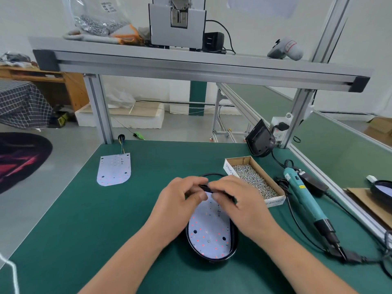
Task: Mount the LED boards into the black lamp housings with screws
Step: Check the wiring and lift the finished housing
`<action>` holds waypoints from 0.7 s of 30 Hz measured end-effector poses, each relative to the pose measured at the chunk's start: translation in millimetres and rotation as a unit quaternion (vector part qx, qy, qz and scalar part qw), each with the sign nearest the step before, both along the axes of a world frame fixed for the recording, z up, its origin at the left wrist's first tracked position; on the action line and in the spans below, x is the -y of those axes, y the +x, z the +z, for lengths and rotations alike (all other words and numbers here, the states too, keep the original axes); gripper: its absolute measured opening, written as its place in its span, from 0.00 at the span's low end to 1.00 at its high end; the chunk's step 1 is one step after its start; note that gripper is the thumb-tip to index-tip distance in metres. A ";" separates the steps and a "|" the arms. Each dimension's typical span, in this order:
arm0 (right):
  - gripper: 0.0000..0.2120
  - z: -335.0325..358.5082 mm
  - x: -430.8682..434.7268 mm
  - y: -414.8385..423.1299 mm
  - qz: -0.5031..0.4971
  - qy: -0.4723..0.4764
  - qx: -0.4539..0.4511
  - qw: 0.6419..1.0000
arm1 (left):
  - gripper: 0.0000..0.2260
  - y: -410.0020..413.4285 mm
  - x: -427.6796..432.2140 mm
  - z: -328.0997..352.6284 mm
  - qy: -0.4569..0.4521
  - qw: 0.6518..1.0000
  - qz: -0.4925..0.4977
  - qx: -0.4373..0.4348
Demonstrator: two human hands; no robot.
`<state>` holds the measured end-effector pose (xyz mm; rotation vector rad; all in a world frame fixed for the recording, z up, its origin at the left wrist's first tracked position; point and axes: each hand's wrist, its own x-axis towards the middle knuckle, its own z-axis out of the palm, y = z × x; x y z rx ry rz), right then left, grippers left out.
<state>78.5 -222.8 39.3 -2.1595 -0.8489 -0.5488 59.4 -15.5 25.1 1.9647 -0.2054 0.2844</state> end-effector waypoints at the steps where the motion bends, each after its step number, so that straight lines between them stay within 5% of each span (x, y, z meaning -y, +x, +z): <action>1: 0.10 -1.6 -5.9 -1.4 0.016 0.000 0.002 1.000 | 0.14 -0.6 0.9 0.1 0.006 1.000 -0.006 0.007; 10: 0.10 -5.8 -8.2 1.8 0.049 0.038 -0.057 0.996 | 0.21 -2.6 3.2 0.0 -0.029 0.999 -0.031 -0.017; 17: 0.01 -7.2 -4.9 3.9 0.008 0.031 -0.012 0.999 | 0.20 -2.7 2.7 1.9 -0.022 0.999 -0.045 -0.018; 21: 0.05 -5.4 8.0 13.1 -0.057 0.007 -0.029 0.998 | 0.20 -4.9 6.2 1.0 0.016 1.000 -0.008 -0.016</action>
